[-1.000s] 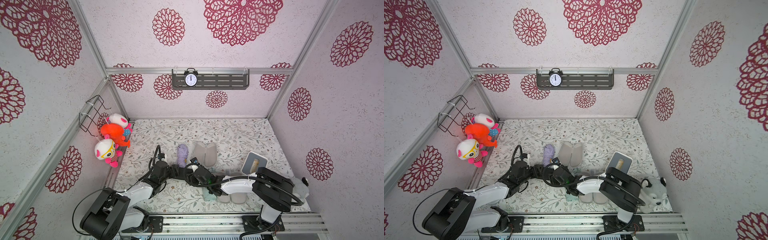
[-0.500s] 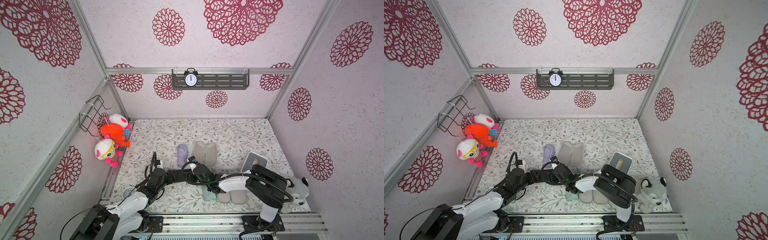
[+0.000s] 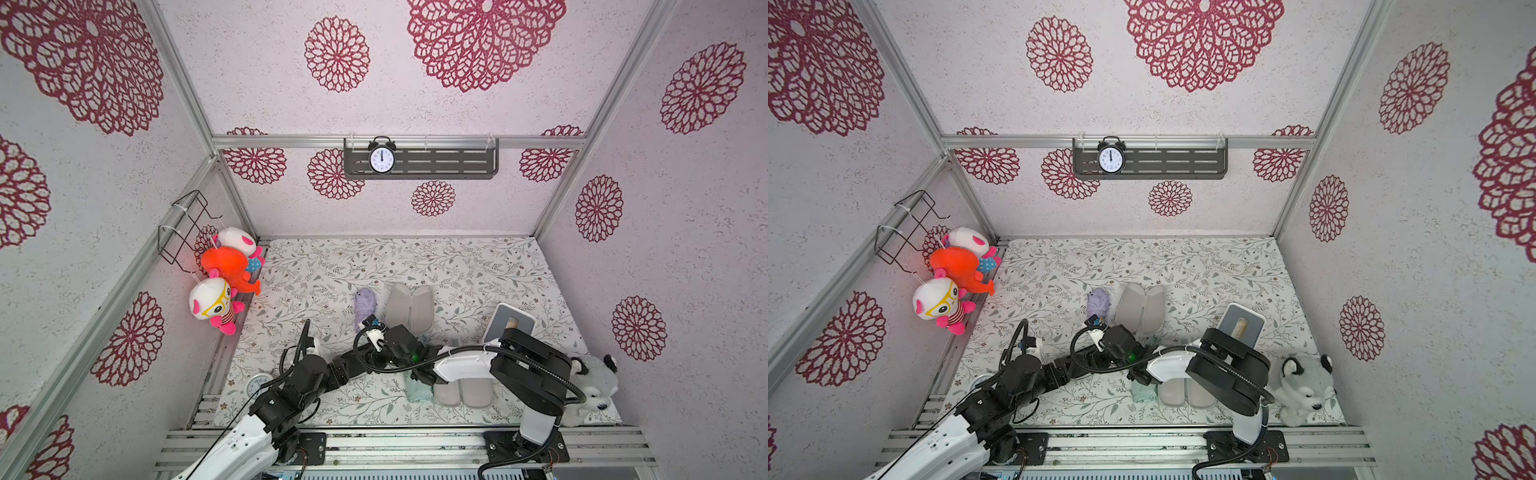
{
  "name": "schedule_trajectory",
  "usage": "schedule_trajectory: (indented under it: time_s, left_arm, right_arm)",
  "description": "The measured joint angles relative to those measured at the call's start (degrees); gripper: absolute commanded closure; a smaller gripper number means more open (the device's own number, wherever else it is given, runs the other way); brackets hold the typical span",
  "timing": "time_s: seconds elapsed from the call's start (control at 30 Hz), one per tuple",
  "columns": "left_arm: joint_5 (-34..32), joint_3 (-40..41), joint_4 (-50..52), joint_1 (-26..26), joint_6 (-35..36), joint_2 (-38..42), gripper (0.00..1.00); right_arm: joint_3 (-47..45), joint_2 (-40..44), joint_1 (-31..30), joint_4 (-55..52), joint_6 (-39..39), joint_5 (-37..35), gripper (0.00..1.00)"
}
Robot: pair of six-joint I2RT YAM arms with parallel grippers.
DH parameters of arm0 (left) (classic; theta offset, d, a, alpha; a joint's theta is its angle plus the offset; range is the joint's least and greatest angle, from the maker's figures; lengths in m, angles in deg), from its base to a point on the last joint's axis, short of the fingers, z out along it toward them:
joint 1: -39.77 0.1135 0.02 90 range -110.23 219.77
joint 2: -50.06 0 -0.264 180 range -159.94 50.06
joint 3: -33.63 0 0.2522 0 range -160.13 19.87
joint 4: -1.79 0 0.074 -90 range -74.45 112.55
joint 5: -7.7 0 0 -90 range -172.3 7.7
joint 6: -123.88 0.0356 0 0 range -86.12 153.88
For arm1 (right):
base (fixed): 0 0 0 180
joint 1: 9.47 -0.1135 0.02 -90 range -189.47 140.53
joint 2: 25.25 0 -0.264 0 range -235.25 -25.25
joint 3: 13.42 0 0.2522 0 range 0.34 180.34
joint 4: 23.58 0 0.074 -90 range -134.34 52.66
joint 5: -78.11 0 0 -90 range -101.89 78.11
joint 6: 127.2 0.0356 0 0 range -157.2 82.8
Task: Put umbrellas into zippered umbrella sleeves
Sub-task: Adjust the umbrella sleeve at the center of the board.
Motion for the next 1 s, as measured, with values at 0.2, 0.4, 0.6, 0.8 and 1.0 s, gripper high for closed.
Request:
schedule_trajectory:
  time_s: [0.2, 0.4, 0.6, 0.8, 1.0]
  left_arm:
    - [3.41, -5.66, -5.33, 0.39, 4.48, -11.43, 0.32]
    - [5.29, -12.22, -13.07, 0.33, 10.38, -31.1, 0.34]
    - [4.68, -14.49, -17.05, 0.35, 13.51, -40.48, 0.34]
    - [3.23, -13.53, -17.7, 0.33, 13.22, -39.28, 0.34]
    - [3.13, -8.33, -13.62, 0.28, 11.47, -29.24, 0.34]
  right_arm:
    - [-4.68, 6.99, -0.28, -0.87, 0.04, -1.36, 0.26]
    - [-7.02, 9.75, -2.03, -3.72, 0.02, -5.7, 0.3]
    - [-6.97, 8.26, -2.1, -6.73, 1.05, -11.32, 0.26]
    - [-5.66, 5.75, -1.49, -6.67, 1.55, -12.33, 0.28]
    - [-3.56, 2.43, -0.96, -2.36, 2.01, -8.11, 0.34]
